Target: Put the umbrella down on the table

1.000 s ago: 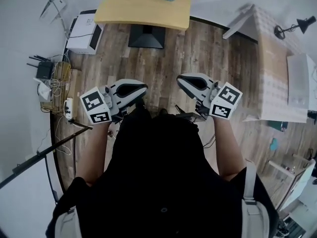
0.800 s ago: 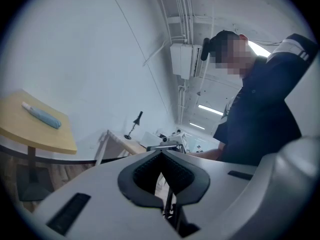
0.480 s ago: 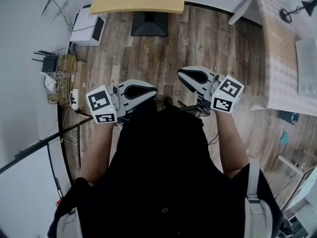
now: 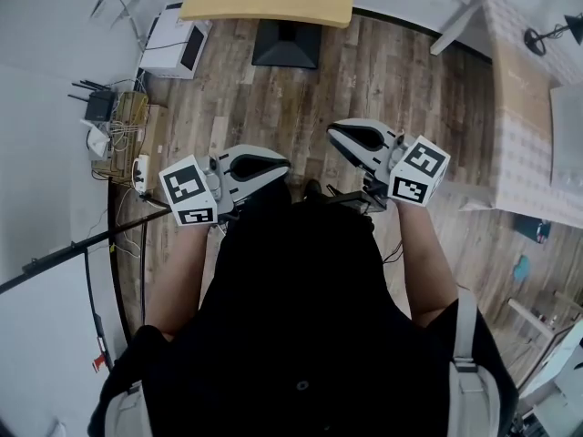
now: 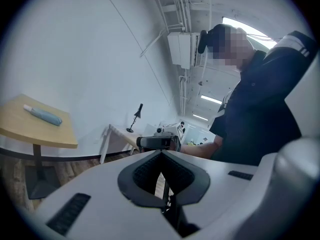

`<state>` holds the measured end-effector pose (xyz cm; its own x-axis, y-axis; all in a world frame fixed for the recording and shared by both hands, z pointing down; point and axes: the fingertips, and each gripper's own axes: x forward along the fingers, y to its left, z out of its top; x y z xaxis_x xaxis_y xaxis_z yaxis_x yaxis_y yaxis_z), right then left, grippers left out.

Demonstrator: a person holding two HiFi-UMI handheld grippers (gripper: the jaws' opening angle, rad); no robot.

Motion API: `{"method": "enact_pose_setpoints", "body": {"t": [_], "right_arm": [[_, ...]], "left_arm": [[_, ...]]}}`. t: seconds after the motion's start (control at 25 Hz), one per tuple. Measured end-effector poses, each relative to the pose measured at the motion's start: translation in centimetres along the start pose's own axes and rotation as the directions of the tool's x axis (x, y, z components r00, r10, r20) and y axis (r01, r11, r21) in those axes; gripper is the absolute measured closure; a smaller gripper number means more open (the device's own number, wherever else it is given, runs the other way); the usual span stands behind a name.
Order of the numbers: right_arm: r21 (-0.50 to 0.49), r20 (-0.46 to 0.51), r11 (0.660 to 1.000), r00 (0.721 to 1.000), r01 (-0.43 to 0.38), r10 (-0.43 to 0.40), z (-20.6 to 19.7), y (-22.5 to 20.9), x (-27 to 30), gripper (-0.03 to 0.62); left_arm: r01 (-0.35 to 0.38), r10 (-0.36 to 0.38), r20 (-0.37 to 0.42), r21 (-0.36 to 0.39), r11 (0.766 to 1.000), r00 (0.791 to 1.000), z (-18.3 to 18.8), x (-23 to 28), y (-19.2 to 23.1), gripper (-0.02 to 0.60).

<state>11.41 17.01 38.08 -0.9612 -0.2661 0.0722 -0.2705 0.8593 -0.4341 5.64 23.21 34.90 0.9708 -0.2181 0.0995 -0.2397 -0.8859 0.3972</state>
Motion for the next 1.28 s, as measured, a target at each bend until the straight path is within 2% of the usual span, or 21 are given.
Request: {"method": "enact_pose_setpoints", "body": {"t": [0.76, 1.08, 1.28], "right_arm": [[-0.026, -0.055, 0.997, 0.996, -0.067, 0.065, -1.2, 1.9, 2.1, 0.574], [-0.027, -0.072, 0.998, 0.995, -0.064, 0.062, -2.0, 2.2, 2.0, 0.574], [-0.038, -0.092, 0.998, 0.994, -0.055, 0.052, -2.4, 2.0, 2.1, 0.574]], "left_arm": [[-0.085, 0.085, 0.051, -0.01, 0.996, 0.995, -0.8, -2.5, -0.6, 0.571], [-0.107, 0.108, 0.067, -0.014, 0.994, 0.992, -1.5, -2.9, -0.9, 0.571], [-0.122, 0.123, 0.047, -0.011, 0.992, 0.991, -2.1, -2.7, -0.6, 0.571]]}}
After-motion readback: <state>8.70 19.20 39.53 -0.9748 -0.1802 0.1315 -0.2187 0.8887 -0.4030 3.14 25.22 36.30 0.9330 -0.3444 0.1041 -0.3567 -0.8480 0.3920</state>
